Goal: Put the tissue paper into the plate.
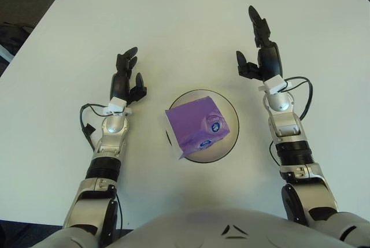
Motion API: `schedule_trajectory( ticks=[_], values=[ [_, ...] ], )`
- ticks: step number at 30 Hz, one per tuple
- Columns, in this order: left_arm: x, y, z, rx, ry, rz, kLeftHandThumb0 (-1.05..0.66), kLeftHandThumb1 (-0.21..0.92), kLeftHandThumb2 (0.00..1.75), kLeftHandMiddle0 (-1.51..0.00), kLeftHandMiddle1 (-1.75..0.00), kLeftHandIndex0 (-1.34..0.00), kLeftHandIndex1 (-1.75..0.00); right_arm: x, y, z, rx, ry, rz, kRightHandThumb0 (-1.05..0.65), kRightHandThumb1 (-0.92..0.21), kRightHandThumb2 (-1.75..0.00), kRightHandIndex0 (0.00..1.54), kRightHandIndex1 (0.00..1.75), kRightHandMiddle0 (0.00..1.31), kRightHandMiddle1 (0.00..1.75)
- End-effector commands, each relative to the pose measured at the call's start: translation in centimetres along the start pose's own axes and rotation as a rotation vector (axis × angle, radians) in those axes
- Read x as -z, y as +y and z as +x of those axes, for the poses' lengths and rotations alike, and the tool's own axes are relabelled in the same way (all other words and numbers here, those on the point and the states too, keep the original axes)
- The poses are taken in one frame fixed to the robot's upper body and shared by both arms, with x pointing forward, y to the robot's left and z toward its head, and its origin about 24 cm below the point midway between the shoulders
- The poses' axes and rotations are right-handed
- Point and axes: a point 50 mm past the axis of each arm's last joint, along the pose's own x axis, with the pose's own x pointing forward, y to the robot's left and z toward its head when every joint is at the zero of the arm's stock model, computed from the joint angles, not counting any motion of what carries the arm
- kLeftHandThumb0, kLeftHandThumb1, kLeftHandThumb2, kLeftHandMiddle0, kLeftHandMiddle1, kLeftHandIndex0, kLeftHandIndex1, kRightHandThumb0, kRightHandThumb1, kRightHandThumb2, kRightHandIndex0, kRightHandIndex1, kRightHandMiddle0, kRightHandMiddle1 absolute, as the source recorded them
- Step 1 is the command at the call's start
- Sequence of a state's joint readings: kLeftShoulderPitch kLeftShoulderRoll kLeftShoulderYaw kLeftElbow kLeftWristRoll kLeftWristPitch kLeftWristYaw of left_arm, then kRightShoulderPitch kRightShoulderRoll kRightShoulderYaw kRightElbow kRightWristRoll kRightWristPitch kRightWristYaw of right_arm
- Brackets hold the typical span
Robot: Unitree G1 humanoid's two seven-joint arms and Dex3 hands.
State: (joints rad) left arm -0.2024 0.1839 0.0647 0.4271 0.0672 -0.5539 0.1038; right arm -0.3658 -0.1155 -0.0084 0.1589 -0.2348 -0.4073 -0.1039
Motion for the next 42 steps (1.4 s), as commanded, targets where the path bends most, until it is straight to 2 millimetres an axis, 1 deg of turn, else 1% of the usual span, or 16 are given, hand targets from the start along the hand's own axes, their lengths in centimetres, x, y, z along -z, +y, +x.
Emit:
schedule_trajectory(
  ticks=[1,7,12,21,32,36,38,42],
  values=[
    [4.9,-1.8,-6.9,0.030,0.306,-0.035,-0.71,0.92,0.88,-0.15,-0.32,0.00,-0.79,2.3,-1.1,-2.1,0.117,0.118,0.082,-0.76,-0.92,-0.92,0.13,0.04,0.00,0.43],
    [4.9,-1.7,-7.0,0.029,0.313,-0.034,-0.71,0.92,0.88,-0.15,-0.31,0.00,-0.78,3.1,-0.1,-3.4,0.156,0.181,0.155,-0.70,-0.92,-0.97,0.16,0.05,0.00,0.49],
    [4.9,-1.7,-7.1,0.025,0.321,-0.030,-0.71,0.92,0.88,-0.16,-0.30,0.00,-0.78,3.4,0.3,-4.6,0.181,0.222,0.203,-0.67,-0.92,-0.99,0.18,0.06,0.00,0.56],
    [4.9,-1.6,-7.2,0.022,0.329,-0.030,-0.71,0.92,0.88,-0.17,-0.29,0.00,-0.78,4.2,-0.2,-6.6,0.205,0.306,0.252,-0.66,-0.92,-0.98,0.21,0.06,0.00,0.65],
    [4.9,-1.5,-7.2,0.020,0.331,-0.030,-0.70,0.92,0.88,-0.18,-0.28,0.00,-0.79,4.3,-0.2,-7.8,0.217,0.362,0.276,-0.69,-0.92,-0.94,0.23,0.07,0.00,0.71],
    [5.0,-1.5,-7.2,0.021,0.331,-0.029,-0.70,0.92,0.89,-0.19,-0.28,0.00,-0.81,4.8,0.0,-9.2,0.216,0.424,0.279,-0.69,-0.92,-0.93,0.25,0.08,0.00,0.73],
    [5.0,-1.5,-7.2,0.021,0.331,-0.029,-0.70,0.92,0.89,-0.19,-0.27,0.00,-0.81,4.8,0.0,-9.3,0.215,0.432,0.279,-0.70,-0.92,-0.93,0.26,0.08,0.00,0.73],
    [5.0,-1.5,-7.1,0.021,0.331,-0.029,-0.70,0.92,0.89,-0.19,-0.27,0.00,-0.81,5.8,-0.1,-9.9,0.210,0.483,0.281,-0.70,-0.92,-0.94,0.26,0.08,0.00,0.73]
  ],
)
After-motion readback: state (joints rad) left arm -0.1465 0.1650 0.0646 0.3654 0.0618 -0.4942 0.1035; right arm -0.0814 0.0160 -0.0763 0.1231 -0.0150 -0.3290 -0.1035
